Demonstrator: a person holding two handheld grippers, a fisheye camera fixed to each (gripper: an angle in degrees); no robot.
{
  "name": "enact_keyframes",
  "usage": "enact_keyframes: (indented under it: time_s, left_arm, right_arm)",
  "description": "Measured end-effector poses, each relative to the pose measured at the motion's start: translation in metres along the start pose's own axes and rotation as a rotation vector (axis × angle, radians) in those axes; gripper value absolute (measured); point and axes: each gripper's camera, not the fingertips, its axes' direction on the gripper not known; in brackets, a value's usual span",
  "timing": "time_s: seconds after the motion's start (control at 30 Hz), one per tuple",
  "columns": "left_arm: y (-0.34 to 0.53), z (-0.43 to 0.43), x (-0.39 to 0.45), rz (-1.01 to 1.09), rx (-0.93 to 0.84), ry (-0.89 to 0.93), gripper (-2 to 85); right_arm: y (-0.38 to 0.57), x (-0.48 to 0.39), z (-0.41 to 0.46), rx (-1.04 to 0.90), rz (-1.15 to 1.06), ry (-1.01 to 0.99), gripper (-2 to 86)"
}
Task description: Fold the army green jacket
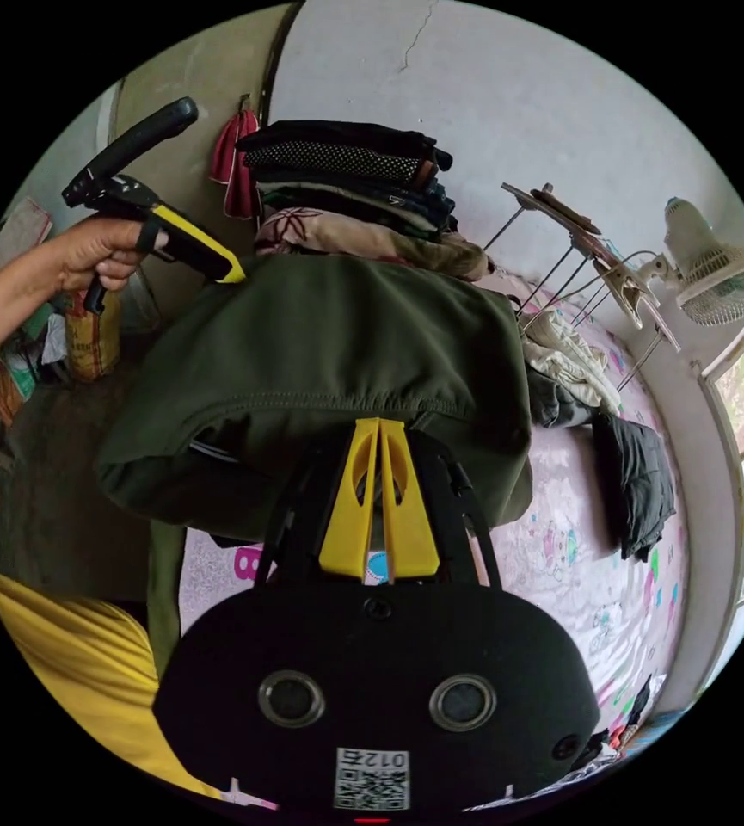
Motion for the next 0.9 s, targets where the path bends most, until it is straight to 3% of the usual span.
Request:
enact_keyframes:
  time_s: [0.13, 0.23, 0.33, 0.47, 0.63, 0.77, 0.9]
  left_arm:
    - [0.008, -0.012, 0.032, 0.057, 0.095, -0.085, 0.1]
    - [0.014, -0.023, 0.070, 0.133, 0.170, 0.000, 0.0]
    - [0.015, 0.011, 0.108, 0.246, 0.038, 0.201, 0.0]
    - [0.022, 0.060, 0.144, 0.292, -0.061, 0.103, 0.1]
    - [0.020, 0.092, 0.158, 0.236, -0.054, 0.180, 0.2]
    - [0.018, 0.114, 0.178, 0.233, -0.054, 0.183, 0.2]
    - [0.017, 0.138, 0.209, 0.235, -0.045, 0.155, 0.2]
  right_arm:
    - [0.013, 0.014, 0.000, -0.022, 0.053, -0.065, 0.4]
    - [0.026, 0.026, -0.001, -0.028, 0.088, -0.121, 0.1]
    - [0.036, 0.032, -0.001, -0.043, 0.109, -0.148, 0.0]
    - [0.050, 0.040, -0.012, -0.090, 0.160, -0.166, 0.0]
    - [0.082, 0.048, -0.042, 0.015, 0.214, -0.094, 0.2]
    - [0.106, 0.055, 0.000, -0.186, 0.272, -0.101, 0.5]
    - [0.127, 0.052, 0.010, -0.208, 0.276, -0.085, 0.7]
